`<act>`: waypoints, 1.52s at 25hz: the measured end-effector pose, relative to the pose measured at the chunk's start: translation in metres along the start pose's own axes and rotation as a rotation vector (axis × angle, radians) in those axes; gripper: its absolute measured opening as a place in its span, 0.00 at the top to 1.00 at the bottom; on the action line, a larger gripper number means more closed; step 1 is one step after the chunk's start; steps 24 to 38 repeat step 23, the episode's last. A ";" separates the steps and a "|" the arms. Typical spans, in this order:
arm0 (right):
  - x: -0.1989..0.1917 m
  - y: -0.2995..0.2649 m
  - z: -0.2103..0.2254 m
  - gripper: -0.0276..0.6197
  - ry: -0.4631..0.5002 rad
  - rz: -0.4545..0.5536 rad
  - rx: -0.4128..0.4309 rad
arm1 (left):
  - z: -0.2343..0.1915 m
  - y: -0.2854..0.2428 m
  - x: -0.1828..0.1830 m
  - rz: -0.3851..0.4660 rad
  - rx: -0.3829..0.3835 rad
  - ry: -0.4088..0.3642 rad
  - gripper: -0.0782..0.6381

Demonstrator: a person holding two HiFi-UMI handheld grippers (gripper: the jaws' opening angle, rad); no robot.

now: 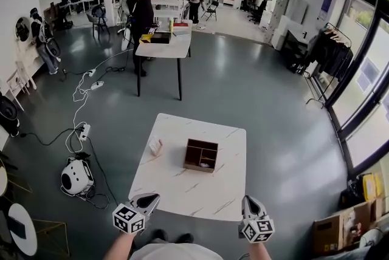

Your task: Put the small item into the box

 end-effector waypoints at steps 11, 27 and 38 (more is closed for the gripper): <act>0.001 -0.012 -0.007 0.92 -0.001 -0.007 -0.017 | -0.010 -0.004 0.009 -0.028 -0.035 -0.034 0.87; 0.011 -0.017 -0.017 0.92 0.015 -0.002 -0.012 | -0.020 -0.002 0.015 -0.038 -0.055 -0.021 0.87; 0.011 -0.017 -0.017 0.92 0.015 -0.002 -0.012 | -0.020 -0.002 0.015 -0.038 -0.055 -0.021 0.87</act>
Point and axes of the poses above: the fingertips, and each gripper's own axes: y backward along the fingers, z to its right, x out of its top, the point moved 8 cm from there along y, backward along the fingers, and after that the axes turned 14 degrees about y, right-handed, at the moved point
